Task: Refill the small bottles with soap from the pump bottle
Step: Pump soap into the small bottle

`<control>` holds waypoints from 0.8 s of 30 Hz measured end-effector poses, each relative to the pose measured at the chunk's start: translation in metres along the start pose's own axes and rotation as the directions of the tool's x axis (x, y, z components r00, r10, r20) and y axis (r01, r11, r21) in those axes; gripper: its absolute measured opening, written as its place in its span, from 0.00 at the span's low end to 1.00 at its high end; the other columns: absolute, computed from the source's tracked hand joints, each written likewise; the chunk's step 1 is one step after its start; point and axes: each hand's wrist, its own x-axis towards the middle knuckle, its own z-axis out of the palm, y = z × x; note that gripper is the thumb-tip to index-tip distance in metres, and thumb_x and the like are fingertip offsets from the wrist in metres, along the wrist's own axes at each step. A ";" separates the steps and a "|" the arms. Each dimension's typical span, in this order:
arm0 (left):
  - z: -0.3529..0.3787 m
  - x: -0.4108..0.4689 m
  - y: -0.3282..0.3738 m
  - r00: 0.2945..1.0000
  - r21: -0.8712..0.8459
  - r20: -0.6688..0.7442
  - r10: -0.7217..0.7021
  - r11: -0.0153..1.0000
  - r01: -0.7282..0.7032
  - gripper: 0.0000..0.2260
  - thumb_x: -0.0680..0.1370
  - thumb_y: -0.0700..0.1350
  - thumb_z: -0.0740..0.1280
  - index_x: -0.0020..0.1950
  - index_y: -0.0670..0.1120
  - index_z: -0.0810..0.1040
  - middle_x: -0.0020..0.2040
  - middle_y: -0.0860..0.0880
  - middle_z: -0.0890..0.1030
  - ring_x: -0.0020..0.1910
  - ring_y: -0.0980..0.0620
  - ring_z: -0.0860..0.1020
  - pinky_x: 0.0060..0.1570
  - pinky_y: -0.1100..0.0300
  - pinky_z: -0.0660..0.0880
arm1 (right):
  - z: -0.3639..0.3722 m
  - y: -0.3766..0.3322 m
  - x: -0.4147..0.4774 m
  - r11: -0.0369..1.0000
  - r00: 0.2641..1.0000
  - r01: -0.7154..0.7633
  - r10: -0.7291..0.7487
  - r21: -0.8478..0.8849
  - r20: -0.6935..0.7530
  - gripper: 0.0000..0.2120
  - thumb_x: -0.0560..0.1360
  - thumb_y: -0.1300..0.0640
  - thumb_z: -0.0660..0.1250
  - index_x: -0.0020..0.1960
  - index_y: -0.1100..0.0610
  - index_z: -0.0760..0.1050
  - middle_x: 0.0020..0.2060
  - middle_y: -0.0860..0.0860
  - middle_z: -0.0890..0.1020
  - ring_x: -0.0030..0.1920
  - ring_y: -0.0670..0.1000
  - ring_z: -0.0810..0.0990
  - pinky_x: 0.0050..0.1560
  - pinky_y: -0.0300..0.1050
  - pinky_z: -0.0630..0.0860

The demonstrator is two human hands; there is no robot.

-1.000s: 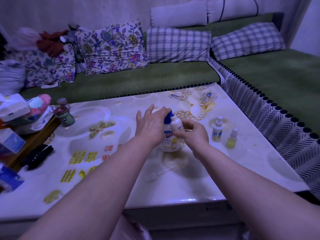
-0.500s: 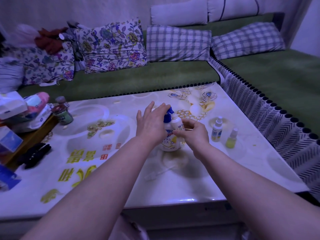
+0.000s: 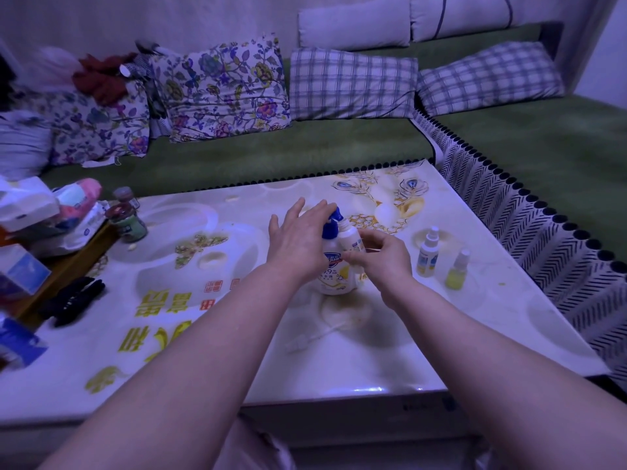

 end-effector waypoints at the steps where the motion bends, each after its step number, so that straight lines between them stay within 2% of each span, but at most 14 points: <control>1: 0.000 0.000 0.000 1.000 0.001 0.003 0.001 1.000 -0.001 0.36 0.71 0.37 0.65 0.75 0.56 0.56 0.77 0.57 0.57 0.77 0.51 0.48 0.73 0.40 0.48 | 0.000 -0.001 0.000 1.000 1.000 0.001 -0.001 0.000 -0.001 0.19 0.62 0.61 0.79 0.45 0.41 0.81 0.45 0.47 0.86 0.49 0.50 0.84 0.56 0.57 0.79; 5: -0.001 0.000 0.000 1.000 0.010 0.003 0.007 1.000 -0.007 0.35 0.72 0.38 0.65 0.75 0.56 0.56 0.77 0.57 0.57 0.77 0.50 0.48 0.73 0.39 0.48 | 0.000 -0.002 0.000 1.000 1.000 0.007 -0.007 0.005 -0.005 0.19 0.62 0.62 0.79 0.48 0.43 0.81 0.45 0.47 0.85 0.49 0.50 0.84 0.56 0.58 0.79; 10: 0.001 0.000 -0.001 1.000 -0.009 -0.001 0.000 1.000 0.000 0.35 0.72 0.38 0.65 0.75 0.57 0.57 0.77 0.57 0.57 0.77 0.50 0.49 0.73 0.39 0.47 | 0.001 -0.004 -0.001 1.000 1.000 0.012 -0.012 0.004 -0.011 0.18 0.62 0.61 0.78 0.42 0.39 0.79 0.46 0.47 0.85 0.49 0.50 0.84 0.56 0.57 0.79; 17: 0.009 -0.001 -0.004 1.000 0.008 0.002 0.006 1.000 -0.006 0.35 0.72 0.37 0.65 0.74 0.57 0.56 0.77 0.57 0.57 0.77 0.49 0.49 0.72 0.39 0.47 | 0.001 0.000 -0.004 1.000 1.000 -0.003 0.003 -0.026 -0.011 0.18 0.62 0.59 0.79 0.41 0.39 0.79 0.44 0.45 0.85 0.48 0.50 0.84 0.56 0.57 0.79; 21: 0.012 0.000 -0.004 1.000 0.023 -0.008 0.015 1.000 -0.015 0.35 0.72 0.38 0.66 0.74 0.57 0.57 0.77 0.57 0.57 0.77 0.49 0.49 0.72 0.38 0.47 | 0.000 0.003 -0.005 0.999 1.000 -0.020 0.019 -0.035 -0.014 0.18 0.62 0.58 0.79 0.45 0.41 0.79 0.45 0.44 0.85 0.48 0.49 0.84 0.57 0.56 0.79; 24: 0.010 0.000 -0.004 1.000 0.034 -0.011 0.021 0.999 -0.020 0.34 0.72 0.38 0.66 0.74 0.56 0.57 0.77 0.56 0.58 0.77 0.49 0.49 0.72 0.38 0.46 | 0.000 0.001 -0.005 0.999 1.000 -0.014 0.013 -0.034 -0.013 0.18 0.62 0.58 0.80 0.42 0.39 0.78 0.45 0.44 0.85 0.48 0.50 0.84 0.57 0.56 0.79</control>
